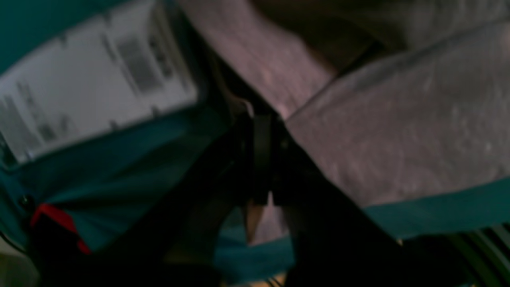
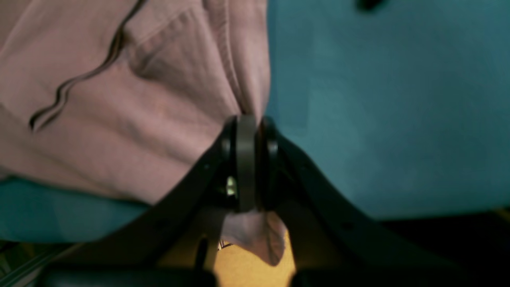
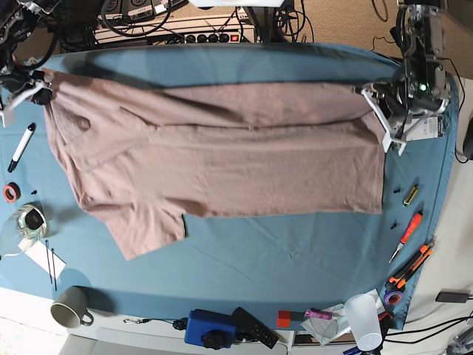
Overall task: Fold the T-shirt properly
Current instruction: 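Drag the shirt toward the robot with both grippers, then grasp the hem corner with the right gripper, then move the left gripper to the hem corner and grasp it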
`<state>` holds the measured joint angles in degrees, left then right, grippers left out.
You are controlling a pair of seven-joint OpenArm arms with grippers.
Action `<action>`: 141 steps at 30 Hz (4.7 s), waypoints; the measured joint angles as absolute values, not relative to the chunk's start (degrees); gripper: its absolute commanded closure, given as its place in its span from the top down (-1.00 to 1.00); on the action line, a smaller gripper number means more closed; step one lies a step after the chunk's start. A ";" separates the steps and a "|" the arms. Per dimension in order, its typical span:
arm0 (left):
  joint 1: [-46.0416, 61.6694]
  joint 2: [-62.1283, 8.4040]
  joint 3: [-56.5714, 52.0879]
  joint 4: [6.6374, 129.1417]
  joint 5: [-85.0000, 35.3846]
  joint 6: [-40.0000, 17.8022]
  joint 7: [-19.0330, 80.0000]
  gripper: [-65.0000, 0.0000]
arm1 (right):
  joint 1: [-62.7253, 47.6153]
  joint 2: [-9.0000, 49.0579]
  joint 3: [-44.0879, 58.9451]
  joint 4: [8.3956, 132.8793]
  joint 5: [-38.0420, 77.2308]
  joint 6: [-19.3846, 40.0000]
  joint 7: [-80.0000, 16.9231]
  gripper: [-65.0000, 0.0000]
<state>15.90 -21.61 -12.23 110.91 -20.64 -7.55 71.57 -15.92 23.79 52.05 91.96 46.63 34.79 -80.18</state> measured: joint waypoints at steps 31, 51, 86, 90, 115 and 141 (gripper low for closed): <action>21.58 -21.63 -20.16 120.44 -22.20 -9.67 69.56 -0.19 | -17.15 30.92 57.01 92.05 57.39 36.47 -80.97 -0.55; 21.54 -21.28 -20.27 127.13 -21.04 -7.18 63.79 -0.19 | 12.38 32.71 32.34 75.42 38.94 37.36 -66.76 -0.29; 21.56 -19.07 -20.23 127.13 -24.29 -9.04 63.72 -0.19 | 34.59 25.10 -0.38 43.53 17.19 31.03 -54.85 -1.00; 21.56 -19.07 -20.23 127.13 -24.29 -9.02 63.72 -0.19 | 34.44 25.96 -0.14 43.92 21.17 31.03 -57.39 -1.00; 21.56 -19.07 -20.23 127.13 -24.25 -9.04 63.26 -0.19 | 6.83 32.05 2.98 82.26 36.71 32.84 -74.15 -1.00; 21.56 -19.07 -20.23 127.13 -24.05 -9.04 62.89 -0.19 | 17.50 30.89 9.67 69.56 24.10 26.48 -60.58 -0.41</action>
<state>21.56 -19.07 -20.23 127.13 -24.05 -9.04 62.89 17.50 30.89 9.67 69.56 24.10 26.48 -60.58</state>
